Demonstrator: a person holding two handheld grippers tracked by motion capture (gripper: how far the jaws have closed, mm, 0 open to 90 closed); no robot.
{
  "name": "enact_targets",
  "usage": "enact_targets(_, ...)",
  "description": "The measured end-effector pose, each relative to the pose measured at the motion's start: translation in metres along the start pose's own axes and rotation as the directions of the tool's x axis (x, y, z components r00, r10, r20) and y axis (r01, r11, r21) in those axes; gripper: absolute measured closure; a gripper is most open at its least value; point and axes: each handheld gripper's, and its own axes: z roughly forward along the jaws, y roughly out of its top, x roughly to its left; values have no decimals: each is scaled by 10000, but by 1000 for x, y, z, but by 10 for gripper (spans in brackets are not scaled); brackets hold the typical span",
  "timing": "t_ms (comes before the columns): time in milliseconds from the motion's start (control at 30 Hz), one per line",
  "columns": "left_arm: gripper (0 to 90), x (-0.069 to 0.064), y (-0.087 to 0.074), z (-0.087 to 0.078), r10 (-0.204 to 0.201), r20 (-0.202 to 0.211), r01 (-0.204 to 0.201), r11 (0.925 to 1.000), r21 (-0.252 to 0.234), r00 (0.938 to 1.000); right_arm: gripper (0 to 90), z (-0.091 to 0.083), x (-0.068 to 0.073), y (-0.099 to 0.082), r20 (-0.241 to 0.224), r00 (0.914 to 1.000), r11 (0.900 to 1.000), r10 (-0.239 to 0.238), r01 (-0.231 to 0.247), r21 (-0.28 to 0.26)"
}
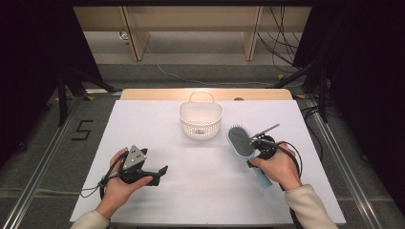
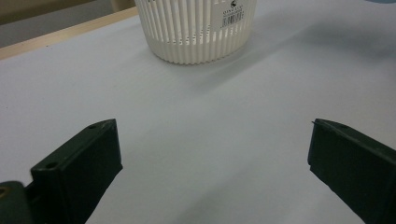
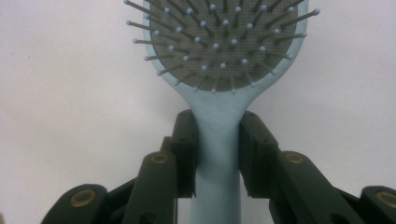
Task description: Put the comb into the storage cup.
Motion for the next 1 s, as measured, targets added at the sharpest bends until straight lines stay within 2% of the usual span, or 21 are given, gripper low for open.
enact_targets(633,21,0,0,0,-26,1,26,10000,0,10000,704,-4,0,1,-46,10000,9979,-66,63,-642)
enact_targets(1000,22,0,0,0,-36,-6,36,10000,-8,10000,704,-7,0,2,-84,9999,9928,-123,112,-1190)
